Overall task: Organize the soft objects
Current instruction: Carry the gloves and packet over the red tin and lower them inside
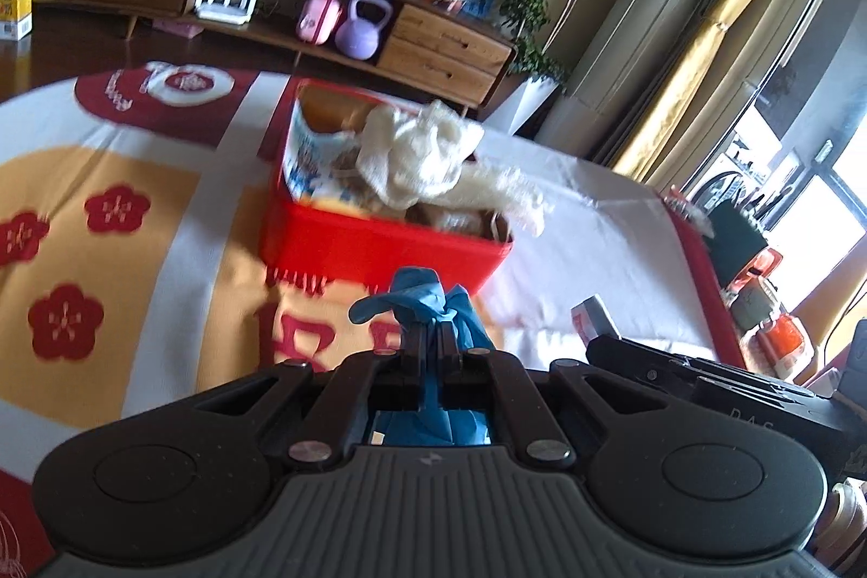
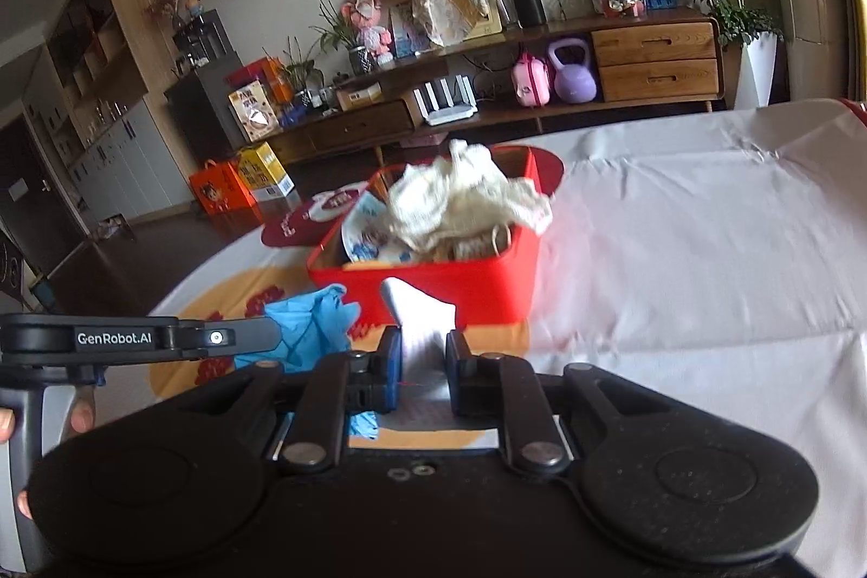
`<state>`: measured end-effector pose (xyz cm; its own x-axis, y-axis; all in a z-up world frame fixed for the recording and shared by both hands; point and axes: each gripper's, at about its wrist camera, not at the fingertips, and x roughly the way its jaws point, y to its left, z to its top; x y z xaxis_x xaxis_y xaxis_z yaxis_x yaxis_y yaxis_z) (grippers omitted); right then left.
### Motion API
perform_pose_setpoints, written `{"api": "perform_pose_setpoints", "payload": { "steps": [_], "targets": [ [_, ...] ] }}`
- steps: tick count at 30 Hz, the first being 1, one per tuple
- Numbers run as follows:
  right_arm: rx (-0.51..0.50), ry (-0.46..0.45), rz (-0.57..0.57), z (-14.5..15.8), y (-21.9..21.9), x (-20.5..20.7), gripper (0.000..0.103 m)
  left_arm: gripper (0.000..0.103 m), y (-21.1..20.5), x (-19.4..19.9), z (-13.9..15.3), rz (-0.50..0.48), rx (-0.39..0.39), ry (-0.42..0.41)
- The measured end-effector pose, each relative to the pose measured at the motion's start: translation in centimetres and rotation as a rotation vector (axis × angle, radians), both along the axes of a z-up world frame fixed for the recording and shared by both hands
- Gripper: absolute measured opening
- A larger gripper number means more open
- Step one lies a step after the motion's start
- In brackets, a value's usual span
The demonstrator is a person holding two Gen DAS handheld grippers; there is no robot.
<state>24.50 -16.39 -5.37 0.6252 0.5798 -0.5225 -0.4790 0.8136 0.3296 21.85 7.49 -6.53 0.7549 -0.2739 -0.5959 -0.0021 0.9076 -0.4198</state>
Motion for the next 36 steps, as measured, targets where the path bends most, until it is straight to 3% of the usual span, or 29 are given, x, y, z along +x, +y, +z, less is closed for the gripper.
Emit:
{"api": "perform_pose_setpoints", "payload": {
  "steps": [8, 15, 28, 36],
  "targets": [
    [-0.015, -0.050, -0.004, 3.6, 2.0, 4.0, 0.016, 0.003, 0.0, 3.7, 4.6, -0.012, 0.099, -0.106],
    [-0.041, -0.073, -0.012, 4.6, 4.0, 8.2, 0.016, 0.003, 0.1, 7.8, 6.2, -0.012, 0.190, -0.148],
    [-0.075, -0.012, -0.013, 1.5, 7.2, 14.9, 0.016, 0.003, 0.8, 14.6, 2.1, -0.018, 0.265, -0.053],
    [-0.071, 0.045, -0.027, -1.3, 7.6, 16.8, 0.016, 0.003, 0.5, 16.8, -1.0, -0.033, 0.302, 0.003]
  ]
}}
